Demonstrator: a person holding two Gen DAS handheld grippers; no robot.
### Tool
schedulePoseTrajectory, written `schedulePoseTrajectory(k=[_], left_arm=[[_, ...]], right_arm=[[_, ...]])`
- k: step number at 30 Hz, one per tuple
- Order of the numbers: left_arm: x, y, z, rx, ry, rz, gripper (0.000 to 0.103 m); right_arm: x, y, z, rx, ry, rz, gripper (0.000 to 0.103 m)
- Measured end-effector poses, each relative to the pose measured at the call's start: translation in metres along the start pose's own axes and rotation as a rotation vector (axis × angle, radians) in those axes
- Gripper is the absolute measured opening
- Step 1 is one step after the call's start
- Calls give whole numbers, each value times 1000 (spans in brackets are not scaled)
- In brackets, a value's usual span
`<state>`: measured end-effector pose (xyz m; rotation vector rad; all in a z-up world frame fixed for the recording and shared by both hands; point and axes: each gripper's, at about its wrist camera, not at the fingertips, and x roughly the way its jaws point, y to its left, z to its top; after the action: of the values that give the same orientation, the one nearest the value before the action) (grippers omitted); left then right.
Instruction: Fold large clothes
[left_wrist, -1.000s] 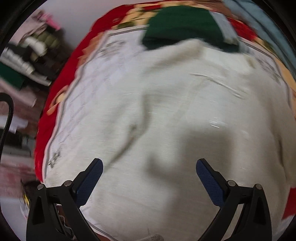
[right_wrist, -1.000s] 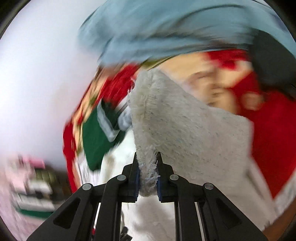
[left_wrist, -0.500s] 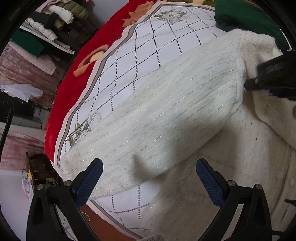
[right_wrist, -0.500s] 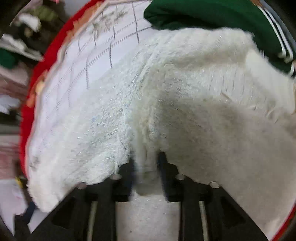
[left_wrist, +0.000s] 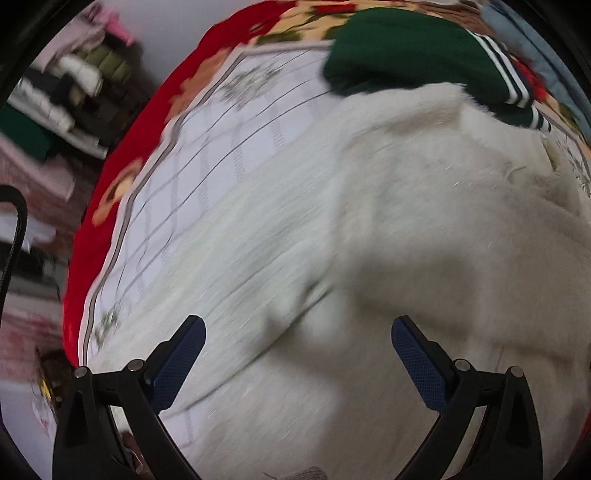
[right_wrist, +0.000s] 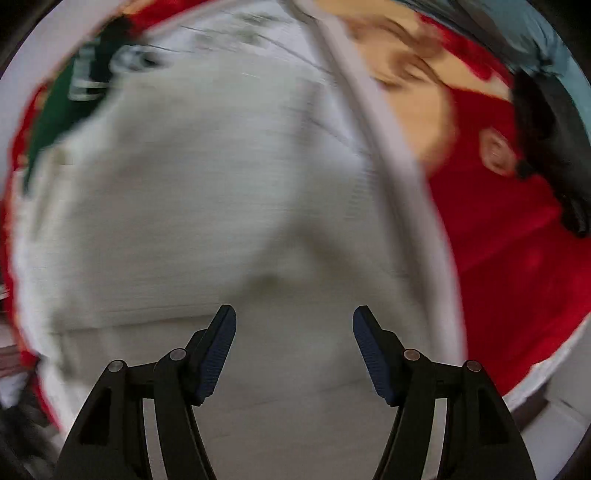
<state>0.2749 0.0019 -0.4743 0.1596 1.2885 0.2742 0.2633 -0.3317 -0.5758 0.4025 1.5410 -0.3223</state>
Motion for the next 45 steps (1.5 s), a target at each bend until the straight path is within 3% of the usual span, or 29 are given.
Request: schedulePoseTrajectory(k=[3,6,8,11,14,18,23,27,31,36,38,40,41,43,45], left_arm=[[16,-35,17,30,-24,43,103],[35,-61,22,68,-11,89,103],[46,-72,22,79,13,109,103],[60,-76,19,64,39,121,103],[58,-69,19,15,63,106,103],[36,-25,6,-141,94,23,103],[14,74,-51,-430,181,-45,103],[38,168,-124,-780,320,-127,102],[76,240,-184,-1047,352,-121,102],[121,298,-212,-1213,307,-103,102],[131,315,-209,-1251,272,-99,102],[134,331,-201,-1260,228,-50,102],[134,336,-198,-1259,212,-32,99],[132,352,-188,-1237,156,47,83],[132,362,-182,-1220,131,79,64]], right_arm=[[20,-16,6,-95,-3,-47,68],[30,-17,13,-165,-74,-129,64],[31,-39,19,-88,-129,-161,63],[40,-77,16,57,-87,-95,63],[35,-86,1,33,-53,-98,63],[5,-81,-25,28,-34,-42,64],[-28,-65,-75,-59,-15,65,66],[-29,-21,-100,-157,28,127,67],[-16,25,-125,-215,81,190,67],[-3,71,-136,-282,85,205,67],[4,88,-143,-294,95,197,67],[11,107,-138,-304,105,187,67],[16,113,-139,-310,106,182,67],[23,136,-148,-328,95,159,67],[26,142,-157,-341,84,151,67]])
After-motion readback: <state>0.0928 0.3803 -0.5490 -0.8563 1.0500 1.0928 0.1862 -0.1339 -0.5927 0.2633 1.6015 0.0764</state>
